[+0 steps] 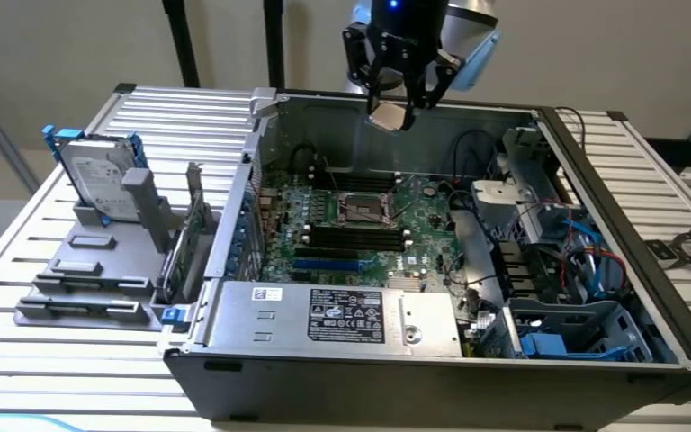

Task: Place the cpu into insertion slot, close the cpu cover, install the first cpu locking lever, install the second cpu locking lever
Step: 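Place the cpu into insertion slot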

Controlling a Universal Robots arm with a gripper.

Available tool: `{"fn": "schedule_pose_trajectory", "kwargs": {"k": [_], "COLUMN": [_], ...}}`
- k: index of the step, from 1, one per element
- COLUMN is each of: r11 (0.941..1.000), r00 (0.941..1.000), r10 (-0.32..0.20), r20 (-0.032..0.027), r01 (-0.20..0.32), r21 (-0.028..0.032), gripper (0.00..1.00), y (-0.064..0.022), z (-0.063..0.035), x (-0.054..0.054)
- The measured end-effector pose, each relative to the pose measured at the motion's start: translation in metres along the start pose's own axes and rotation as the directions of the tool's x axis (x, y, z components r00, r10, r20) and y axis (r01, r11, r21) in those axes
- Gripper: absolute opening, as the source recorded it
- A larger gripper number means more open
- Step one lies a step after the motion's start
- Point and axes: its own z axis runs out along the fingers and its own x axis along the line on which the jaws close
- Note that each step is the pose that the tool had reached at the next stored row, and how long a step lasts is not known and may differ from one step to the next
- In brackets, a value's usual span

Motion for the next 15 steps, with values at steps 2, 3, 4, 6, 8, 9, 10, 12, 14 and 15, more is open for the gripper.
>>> {"fn": "schedule_pose_trajectory", "kwargs": {"k": [2,3,4,6,8,9,10,12,14,15], "r11": [0.9994,0.9986,0.9974,0.9942,0.9897,0.9869,0.9837,0.9766,0.9683,0.9633], "r00": [0.9994,0.9985,0.9974,0.9941,0.9896,0.9869,0.9836,0.9765,0.9681,0.9631], "r10": [0.036,0.054,0.072,0.108,0.143,0.161,0.18,0.215,0.25,0.268], "r20": [0.0027,0.004,0.0054,0.0081,0.0107,0.012,0.0134,0.016,0.0185,0.0198], "r01": [-0.036,-0.054,-0.072,-0.108,-0.143,-0.161,-0.18,-0.215,-0.25,-0.268], "r21": [-0.0008,-0.0014,-0.0019,-0.0031,-0.0043,-0.0049,-0.0057,-0.0072,-0.0088,-0.0097], "gripper": [0.55,0.55,0.55,0.55,0.55,0.55,0.55,0.55,0.55,0.55], "y": [-0.0001,-0.0001,-0.0001,-0.0002,-0.0002,-0.0003,-0.0003,-0.0004,-0.0005,-0.0005], "z": [0.0007,0.0011,0.0014,0.0022,0.0029,0.0033,0.0037,0.0045,0.0053,0.0057], "x": [0.0,0.0,-0.0001,-0.0001,-0.0001,-0.0001,-0.0001,-0.0002,-0.0002,-0.0002]}}
